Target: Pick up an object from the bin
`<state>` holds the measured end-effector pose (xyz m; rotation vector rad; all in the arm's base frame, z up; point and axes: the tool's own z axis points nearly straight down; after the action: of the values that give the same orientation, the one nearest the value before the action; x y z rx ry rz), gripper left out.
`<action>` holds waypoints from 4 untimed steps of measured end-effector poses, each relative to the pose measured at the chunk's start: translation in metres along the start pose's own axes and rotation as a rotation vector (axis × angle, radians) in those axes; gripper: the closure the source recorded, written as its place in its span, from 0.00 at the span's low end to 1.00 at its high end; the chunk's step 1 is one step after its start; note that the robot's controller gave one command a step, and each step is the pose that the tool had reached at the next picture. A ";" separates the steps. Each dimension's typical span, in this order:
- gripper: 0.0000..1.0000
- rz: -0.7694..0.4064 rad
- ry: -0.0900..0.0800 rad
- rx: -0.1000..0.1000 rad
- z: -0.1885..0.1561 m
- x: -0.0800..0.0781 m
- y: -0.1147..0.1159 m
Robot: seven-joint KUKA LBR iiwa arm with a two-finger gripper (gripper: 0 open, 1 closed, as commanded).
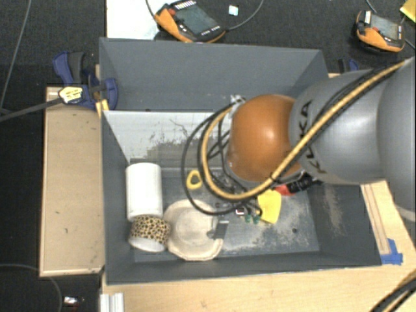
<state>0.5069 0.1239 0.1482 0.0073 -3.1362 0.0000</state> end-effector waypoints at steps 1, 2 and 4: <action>0.00 0.008 -0.007 -0.001 -0.004 -0.002 -0.001; 0.00 -0.248 -0.006 0.001 0.078 -0.011 -0.096; 0.00 -0.189 -0.005 0.000 0.047 -0.033 -0.014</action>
Offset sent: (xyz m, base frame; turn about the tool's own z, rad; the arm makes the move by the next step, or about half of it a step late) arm 0.0100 -0.0935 -0.0782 -0.2535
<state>0.5397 0.1099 0.1007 0.3031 -3.1267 -0.0007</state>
